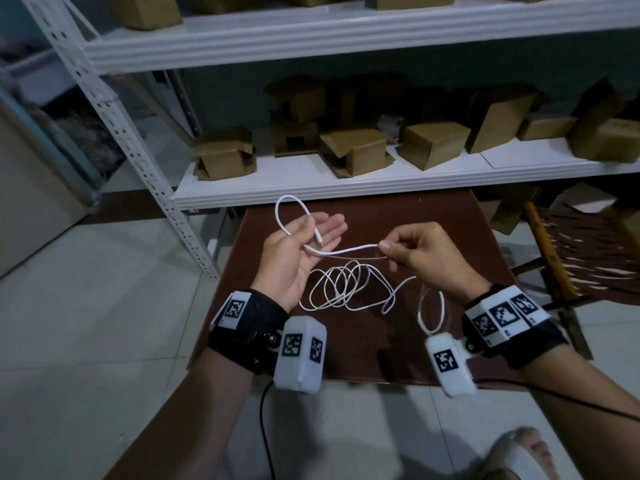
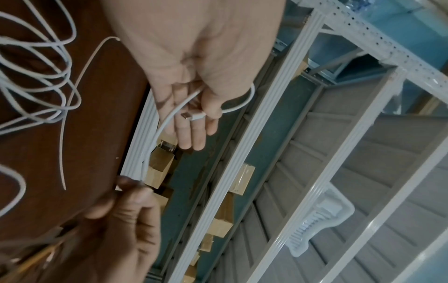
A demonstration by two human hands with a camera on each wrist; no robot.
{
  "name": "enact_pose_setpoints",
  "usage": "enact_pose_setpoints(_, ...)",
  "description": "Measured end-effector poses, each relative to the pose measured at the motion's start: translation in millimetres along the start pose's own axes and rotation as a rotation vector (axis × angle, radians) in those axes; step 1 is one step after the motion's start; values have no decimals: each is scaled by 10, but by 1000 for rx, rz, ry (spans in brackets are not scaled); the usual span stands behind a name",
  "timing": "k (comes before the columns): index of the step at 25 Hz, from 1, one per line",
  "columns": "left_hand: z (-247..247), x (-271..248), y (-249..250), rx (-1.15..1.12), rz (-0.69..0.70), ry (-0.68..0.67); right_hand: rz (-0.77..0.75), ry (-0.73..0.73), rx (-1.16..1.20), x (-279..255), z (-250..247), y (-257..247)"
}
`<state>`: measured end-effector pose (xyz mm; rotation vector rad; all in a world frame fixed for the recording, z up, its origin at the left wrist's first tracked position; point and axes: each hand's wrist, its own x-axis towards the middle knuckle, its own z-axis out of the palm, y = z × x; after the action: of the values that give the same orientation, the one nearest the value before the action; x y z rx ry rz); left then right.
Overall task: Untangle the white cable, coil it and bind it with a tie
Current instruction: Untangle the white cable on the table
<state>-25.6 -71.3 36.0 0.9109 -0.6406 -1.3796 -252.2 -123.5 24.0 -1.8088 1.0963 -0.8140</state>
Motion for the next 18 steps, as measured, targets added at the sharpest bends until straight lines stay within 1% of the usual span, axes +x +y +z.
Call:
enact_pose_setpoints(3, 35, -38, -58, 175, -103, -22, -90, 14, 36, 0, -10, -52)
enact_pose_setpoints(5, 68, -67, -110, 236, -174, -41, -113, 1, 31, -3, 14, -67)
enact_pose_setpoints(9, 89, -92, -117, 327, -262, -68, -156, -6, -7, 5, 39, -48)
enact_pose_setpoints(11, 104, -115, -86, 349, -293, -83, -155, -19, 6, -7, 22, -53)
enact_pose_setpoints(14, 123, -153, -69, 389, -303, -92, -140, -61, 55, -43, 29, -70)
enact_pose_setpoints(18, 123, -170, -86, 446, -324, -157, -87, -102, 108, -48, 22, -80)
